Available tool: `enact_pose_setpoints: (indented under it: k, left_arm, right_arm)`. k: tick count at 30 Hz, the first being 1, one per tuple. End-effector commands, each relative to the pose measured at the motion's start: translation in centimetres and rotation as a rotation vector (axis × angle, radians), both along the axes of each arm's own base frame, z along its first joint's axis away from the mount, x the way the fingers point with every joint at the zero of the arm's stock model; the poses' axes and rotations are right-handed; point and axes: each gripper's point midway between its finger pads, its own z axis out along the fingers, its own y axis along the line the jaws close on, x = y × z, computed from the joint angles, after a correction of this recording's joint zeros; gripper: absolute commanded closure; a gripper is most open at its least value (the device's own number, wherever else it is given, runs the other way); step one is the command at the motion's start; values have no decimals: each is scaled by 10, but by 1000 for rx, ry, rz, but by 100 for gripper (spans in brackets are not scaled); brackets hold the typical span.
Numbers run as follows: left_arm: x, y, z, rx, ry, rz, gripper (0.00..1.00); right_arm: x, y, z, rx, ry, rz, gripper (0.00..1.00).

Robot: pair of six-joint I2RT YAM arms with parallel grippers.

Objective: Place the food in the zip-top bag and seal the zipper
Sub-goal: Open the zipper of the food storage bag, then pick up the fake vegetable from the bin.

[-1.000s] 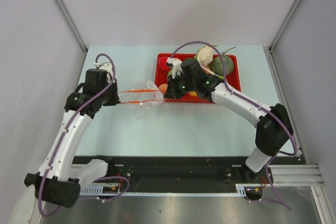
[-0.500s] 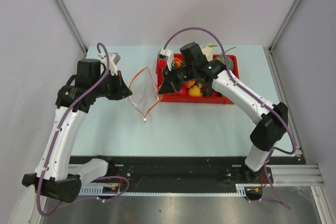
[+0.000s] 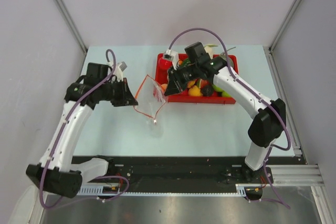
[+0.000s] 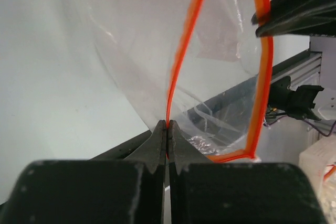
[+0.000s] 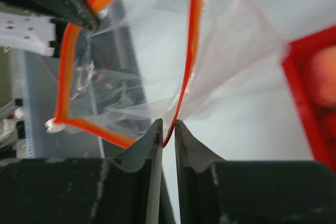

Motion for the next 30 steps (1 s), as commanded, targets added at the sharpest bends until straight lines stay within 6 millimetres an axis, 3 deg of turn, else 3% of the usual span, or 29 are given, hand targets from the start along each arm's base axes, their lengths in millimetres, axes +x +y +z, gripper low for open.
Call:
enact_pose_setpoints:
  k: [1, 4, 5, 9, 13, 17, 20, 24, 30]
  left_arm:
    - [25, -21, -8, -122, 57, 29, 100]
    - [36, -31, -12, -179, 77, 35, 100]
    - [38, -33, -11, -197, 78, 35, 100]
    - [43, -40, -14, -254, 91, 60, 100]
    - [44, -41, -14, -263, 90, 57, 100]
    - [44, -42, -12, -267, 89, 52, 100]
    - [43, -42, -15, -266, 96, 50, 100]
    - [44, -42, -16, -266, 93, 48, 100]
    - [44, -43, -18, -264, 93, 40, 100]
  right_arm:
    - [56, -19, -21, -61, -54, -161, 78]
    - [74, -27, -14, -54, -87, -210, 66]
    - [76, -28, -11, -49, -98, -216, 55]
    - [91, -46, 12, -23, -162, -273, 33]
    - [117, -93, 26, -29, -227, -372, 17]
    - [150, -157, 23, -96, -322, -467, 13]
    - [168, -190, 12, -155, -386, -484, 9]
    - [184, -213, -8, -194, -396, -465, 9]
    - [204, -226, -46, -277, -398, -472, 3]
